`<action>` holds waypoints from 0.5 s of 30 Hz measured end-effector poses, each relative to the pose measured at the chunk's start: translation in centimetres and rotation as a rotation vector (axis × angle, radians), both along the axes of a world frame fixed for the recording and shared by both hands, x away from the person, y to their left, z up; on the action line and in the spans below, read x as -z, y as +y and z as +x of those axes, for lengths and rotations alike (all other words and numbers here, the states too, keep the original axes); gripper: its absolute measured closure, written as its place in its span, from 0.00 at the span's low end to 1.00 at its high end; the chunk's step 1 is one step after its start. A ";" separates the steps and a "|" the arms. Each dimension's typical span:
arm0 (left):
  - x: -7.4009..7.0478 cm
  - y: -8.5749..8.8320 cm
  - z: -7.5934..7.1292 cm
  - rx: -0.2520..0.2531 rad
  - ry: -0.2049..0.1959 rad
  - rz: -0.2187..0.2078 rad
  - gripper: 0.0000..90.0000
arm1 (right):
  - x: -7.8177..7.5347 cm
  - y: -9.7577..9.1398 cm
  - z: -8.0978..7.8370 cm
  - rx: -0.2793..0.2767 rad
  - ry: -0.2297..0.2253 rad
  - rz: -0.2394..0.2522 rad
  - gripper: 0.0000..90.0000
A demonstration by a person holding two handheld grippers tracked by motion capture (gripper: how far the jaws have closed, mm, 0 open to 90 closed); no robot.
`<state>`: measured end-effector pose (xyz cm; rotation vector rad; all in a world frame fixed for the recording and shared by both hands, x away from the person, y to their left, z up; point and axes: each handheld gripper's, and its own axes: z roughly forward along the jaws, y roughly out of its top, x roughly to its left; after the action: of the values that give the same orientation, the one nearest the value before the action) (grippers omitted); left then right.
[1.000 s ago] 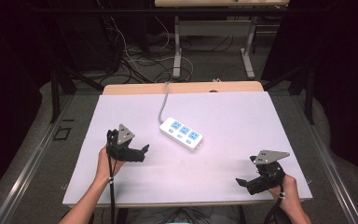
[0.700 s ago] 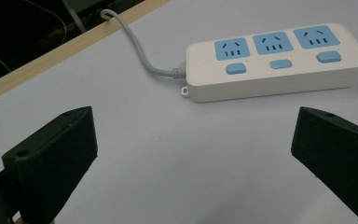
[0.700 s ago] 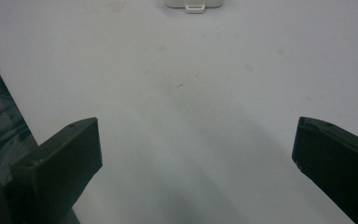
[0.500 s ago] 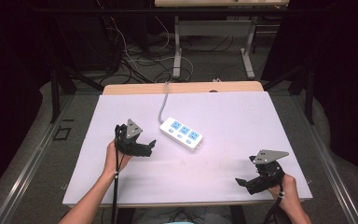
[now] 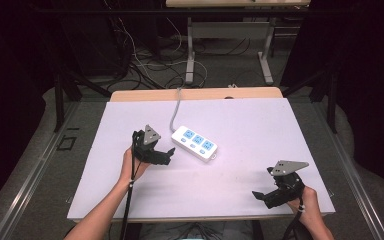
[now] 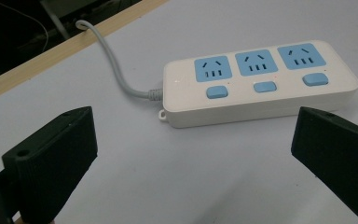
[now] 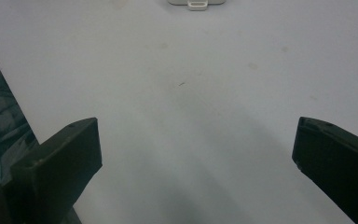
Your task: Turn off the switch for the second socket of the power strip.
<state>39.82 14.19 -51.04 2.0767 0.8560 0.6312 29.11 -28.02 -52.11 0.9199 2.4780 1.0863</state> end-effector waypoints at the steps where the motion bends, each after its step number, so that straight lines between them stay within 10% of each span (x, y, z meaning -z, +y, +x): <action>1: 0.0 0.0 0.0 0.000 0.000 0.000 0.00 | 0.0 0.0 0.0 -0.001 0.000 0.000 0.01; 15: 0.6 -2.2 1.7 0.004 0.027 -0.036 0.00 | 0.0 0.1 0.0 -0.021 0.003 -0.006 0.01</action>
<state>41.47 12.04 -51.65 2.0577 0.8721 0.5830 29.13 -27.94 -52.11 0.8965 2.4970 1.0849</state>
